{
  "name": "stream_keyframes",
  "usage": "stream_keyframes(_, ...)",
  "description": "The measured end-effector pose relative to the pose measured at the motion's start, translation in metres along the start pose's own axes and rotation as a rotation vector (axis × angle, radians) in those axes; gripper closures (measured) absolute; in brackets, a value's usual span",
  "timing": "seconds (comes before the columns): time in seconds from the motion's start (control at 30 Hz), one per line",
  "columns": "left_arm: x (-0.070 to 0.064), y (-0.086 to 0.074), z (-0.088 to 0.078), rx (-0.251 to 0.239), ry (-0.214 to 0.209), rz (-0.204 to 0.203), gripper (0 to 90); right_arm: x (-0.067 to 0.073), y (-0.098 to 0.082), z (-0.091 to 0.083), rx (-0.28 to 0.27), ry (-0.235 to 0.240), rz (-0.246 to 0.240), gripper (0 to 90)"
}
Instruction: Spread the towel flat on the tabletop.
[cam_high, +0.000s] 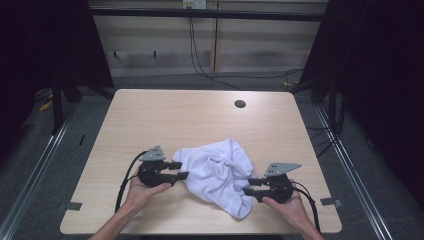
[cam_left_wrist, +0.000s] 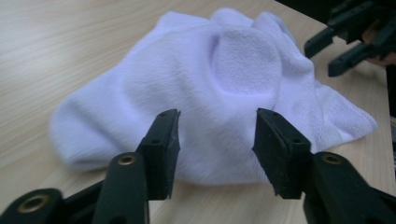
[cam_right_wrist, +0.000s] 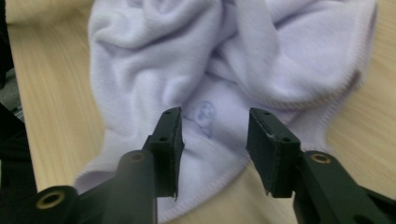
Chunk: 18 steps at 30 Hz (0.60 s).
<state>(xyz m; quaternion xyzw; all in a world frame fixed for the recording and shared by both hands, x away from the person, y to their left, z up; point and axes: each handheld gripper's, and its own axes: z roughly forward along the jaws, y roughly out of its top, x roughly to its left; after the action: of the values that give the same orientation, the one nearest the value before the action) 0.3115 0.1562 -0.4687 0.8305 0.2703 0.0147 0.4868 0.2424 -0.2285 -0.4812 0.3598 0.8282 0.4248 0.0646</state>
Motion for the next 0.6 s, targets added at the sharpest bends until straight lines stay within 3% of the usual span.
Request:
stream_keyframes(0.03, -0.002, 0.0, 0.008, 0.012, -0.031, 0.022, 67.0, -0.004, -0.003, 0.001, 0.003, 0.003, 0.013, 57.2)
stream_keyframes(0.07, -0.002, -0.001, 0.013, 0.033, -0.057, 0.045, 67.0, -0.004, -0.003, 0.001, 0.003, 0.003, 0.013, 57.2)
stream_keyframes(0.1, -0.005, -0.007, 0.021, 0.112, -0.046, 0.091, 81.8, -0.005, -0.006, 0.005, 0.038, -0.014, -0.004, 57.6)
stream_keyframes(0.13, -0.005, -0.007, 0.021, 0.112, -0.046, 0.091, 85.2, -0.005, -0.006, 0.005, 0.038, -0.014, -0.004, 57.6)
stream_keyframes(0.17, -0.006, -0.013, 0.02, 0.164, -0.053, 0.092, 86.5, -0.004, -0.006, 0.009, 0.042, -0.017, -0.01, 56.9)
stream_keyframes(0.27, -0.01, -0.019, 0.013, 0.18, -0.079, 0.083, 86.8, -0.002, -0.004, 0.011, 0.027, -0.017, -0.022, 57.2)
stream_keyframes(0.4, -0.019, -0.024, -0.006, 0.144, -0.098, 0.051, 80.8, 0.0, 0.002, 0.019, 0.031, -0.023, -0.029, 58.1)
stream_keyframes(0.43, -0.023, -0.019, -0.016, 0.091, -0.096, 0.056, 72.8, 0.001, 0.006, 0.024, 0.036, -0.033, -0.044, 56.6)
stream_keyframes(0.5, -0.023, -0.01, -0.021, 0.046, -0.084, 0.065, 69.6, 0.001, 0.01, 0.027, 0.028, -0.032, -0.052, 54.8)
stream_keyframes(0.6, -0.021, 0.013, -0.015, -0.004, -0.072, 0.072, 63.4, 0.0, 0.016, 0.032, 0.017, -0.034, -0.048, 49.5)
